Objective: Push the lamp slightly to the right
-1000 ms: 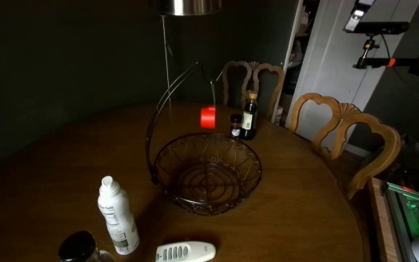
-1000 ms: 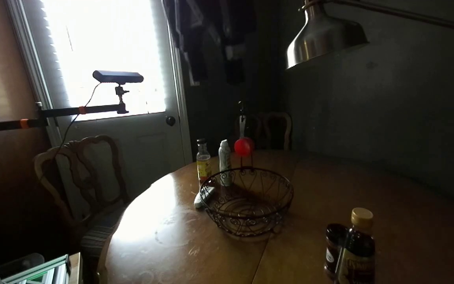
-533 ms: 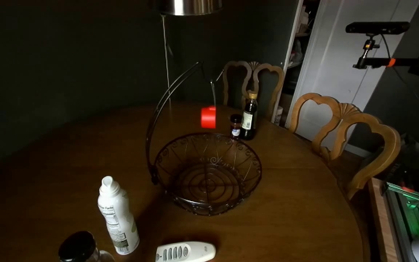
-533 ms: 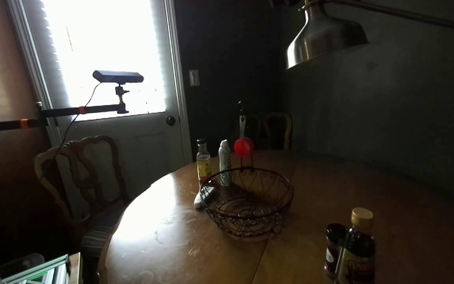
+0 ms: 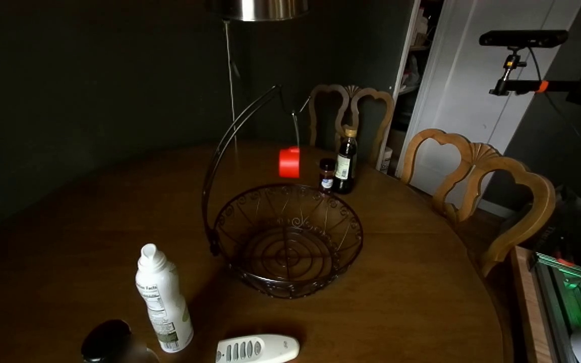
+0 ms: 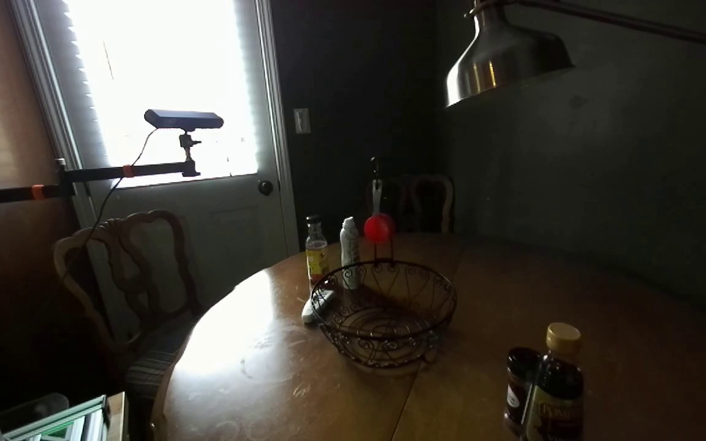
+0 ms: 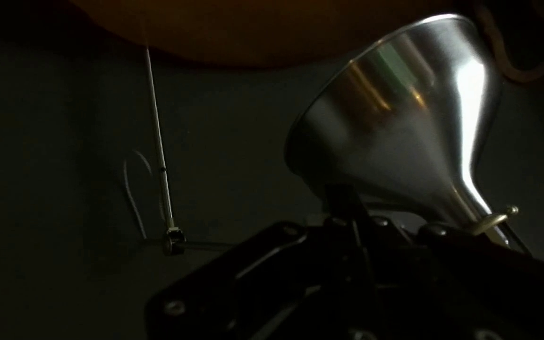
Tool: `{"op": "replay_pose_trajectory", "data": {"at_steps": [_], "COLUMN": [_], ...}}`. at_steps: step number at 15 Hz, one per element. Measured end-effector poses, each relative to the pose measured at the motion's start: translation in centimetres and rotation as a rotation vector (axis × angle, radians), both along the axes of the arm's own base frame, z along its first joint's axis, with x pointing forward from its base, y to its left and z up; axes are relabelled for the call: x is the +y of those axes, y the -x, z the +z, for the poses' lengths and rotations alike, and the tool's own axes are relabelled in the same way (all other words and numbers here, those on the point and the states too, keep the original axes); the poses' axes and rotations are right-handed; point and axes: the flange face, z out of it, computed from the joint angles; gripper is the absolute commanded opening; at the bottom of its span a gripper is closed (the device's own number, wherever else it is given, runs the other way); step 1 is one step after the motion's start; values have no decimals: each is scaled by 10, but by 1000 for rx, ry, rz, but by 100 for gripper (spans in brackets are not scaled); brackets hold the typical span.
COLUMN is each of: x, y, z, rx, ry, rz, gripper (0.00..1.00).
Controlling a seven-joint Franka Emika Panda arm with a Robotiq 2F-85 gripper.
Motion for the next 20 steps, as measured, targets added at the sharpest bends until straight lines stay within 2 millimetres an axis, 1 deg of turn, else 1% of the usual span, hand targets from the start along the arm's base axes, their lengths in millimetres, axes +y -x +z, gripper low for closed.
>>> {"op": "replay_pose_trajectory", "data": {"at_steps": [4, 6, 8, 15, 17, 20], "x": [-2, -3, -3, 12, 15, 18], "y": [0, -3, -15, -72, -84, -95], "z": [4, 1, -7, -40, -48, -58], "rx": [-9, -13, -22, -49, -52, -39], "ry": [4, 12, 24, 53, 55, 38], "rz": [-1, -10, -25, -56, -61, -59], "gripper": [0, 0, 0, 0, 0, 0]}}
